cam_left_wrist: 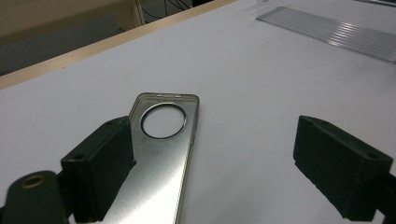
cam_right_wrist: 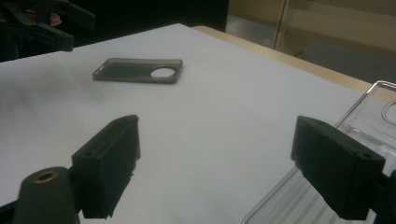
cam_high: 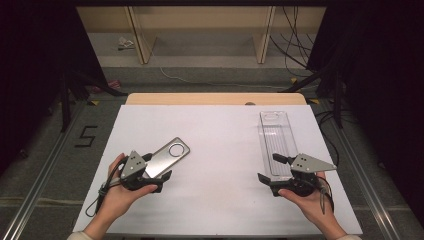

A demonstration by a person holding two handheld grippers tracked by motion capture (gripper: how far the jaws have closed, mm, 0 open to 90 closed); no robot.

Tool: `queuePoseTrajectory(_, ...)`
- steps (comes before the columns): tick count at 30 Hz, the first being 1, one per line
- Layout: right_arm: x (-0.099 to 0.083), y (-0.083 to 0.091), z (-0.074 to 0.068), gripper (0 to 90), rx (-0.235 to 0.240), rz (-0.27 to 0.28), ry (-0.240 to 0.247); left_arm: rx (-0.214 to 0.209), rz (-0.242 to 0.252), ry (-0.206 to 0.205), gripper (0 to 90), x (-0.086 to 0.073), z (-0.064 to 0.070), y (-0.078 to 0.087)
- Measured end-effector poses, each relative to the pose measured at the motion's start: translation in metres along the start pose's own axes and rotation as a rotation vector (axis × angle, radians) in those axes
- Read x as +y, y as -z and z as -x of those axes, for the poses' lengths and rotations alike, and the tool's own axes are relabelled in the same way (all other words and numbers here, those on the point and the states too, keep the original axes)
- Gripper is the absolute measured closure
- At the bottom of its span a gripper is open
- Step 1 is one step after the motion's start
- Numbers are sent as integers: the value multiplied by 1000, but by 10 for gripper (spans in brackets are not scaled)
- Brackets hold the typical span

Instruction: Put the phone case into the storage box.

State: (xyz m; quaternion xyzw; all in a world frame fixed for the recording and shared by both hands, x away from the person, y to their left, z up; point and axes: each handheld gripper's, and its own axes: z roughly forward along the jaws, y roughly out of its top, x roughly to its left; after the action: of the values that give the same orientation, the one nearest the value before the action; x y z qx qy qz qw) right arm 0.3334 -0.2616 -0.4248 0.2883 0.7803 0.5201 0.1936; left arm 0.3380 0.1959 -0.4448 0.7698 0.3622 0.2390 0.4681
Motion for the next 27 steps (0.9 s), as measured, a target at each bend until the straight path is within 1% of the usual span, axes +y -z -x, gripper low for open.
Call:
queuePoseTrajectory(4, 0, 0, 0, 165, -3, 1, 2, 13, -5, 8, 139, 1, -2, 0)
queuePoseTrajectory(7, 1, 0, -1, 165, -2, 3, 4, 20, -13, 23, 152, 3, -6, 0)
queuePoseTrajectory(8, 1, 0, -1, 165, -3, 1, 5, 26, -18, 32, 192, 4, -8, 0)
queuePoseTrajectory(9, 1, 0, -1, 165, -3, 1, 5, 41, -20, 38, 192, 6, -11, 0)
queuePoseTrajectory(10, 1, 0, -1, 165, -3, 2, 5, 65, -20, 42, 235, 8, -14, 0)
queuePoseTrajectory(11, 1, 0, -1, 165, -4, 3, 5, 91, -15, 57, 292, 10, -18, 0)
queuePoseTrajectory(12, 1, 0, -1, 166, -5, 4, 6, 107, -9, 74, 364, 12, -24, 0)
queuePoseTrajectory(13, 1, 0, -1, 165, -6, 4, 7, 131, -4, 78, 456, 14, -29, 0)
queuePoseTrajectory(14, 1, 0, -1, 165, -8, 3, 7, 162, -12, 65, 642, 15, -35, -1)
queuePoseTrajectory(15, 2, 0, -2, 166, -9, 4, 7, 203, -60, 60, 712, 16, -45, -5)
queuePoseTrajectory(16, 2, 0, -2, 166, -10, 5, 7, 203, -60, 60, 779, 16, -45, -5)
queuePoseTrajectory(17, 2, 0, -2, 166, -10, 5, 7, 226, -80, 70, 779, 15, -51, -8)
queuePoseTrajectory(18, 2, 1, -2, 166, -11, 6, 8, 240, -105, 69, 834, 14, -56, -11)
queuePoseTrajectory(19, 2, 1, -2, 166, -12, 7, 8, 251, -129, 77, 869, 13, -60, -14)
queuePoseTrajectory(20, 2, 1, -1, 166, -12, 7, 6, 270, -154, 107, 895, 10, -69, -21)
queuePoseTrajectory(21, 2, 1, -1, 166, -12, 6, 6, 279, -169, 112, 896, 8, -73, -24)
queuePoseTrajectory(22, 2, 1, -1, 166, -12, 6, 6, 279, -169, 112, 896, 8, -73, -24)
queuePoseTrajectory(23, 2, 1, -1, 166, -12, 5, 4, 284, -186, 108, 896, 6, -77, -27)
queuePoseTrajectory(25, 2, 1, -1, 166, -12, 6, 5, 285, -204, 113, 896, 1, -82, -33)
queuePoseTrajectory(27, 2, 1, -1, 166, -12, 5, 5, 283, -233, 107, 897, -4, -86, -38)
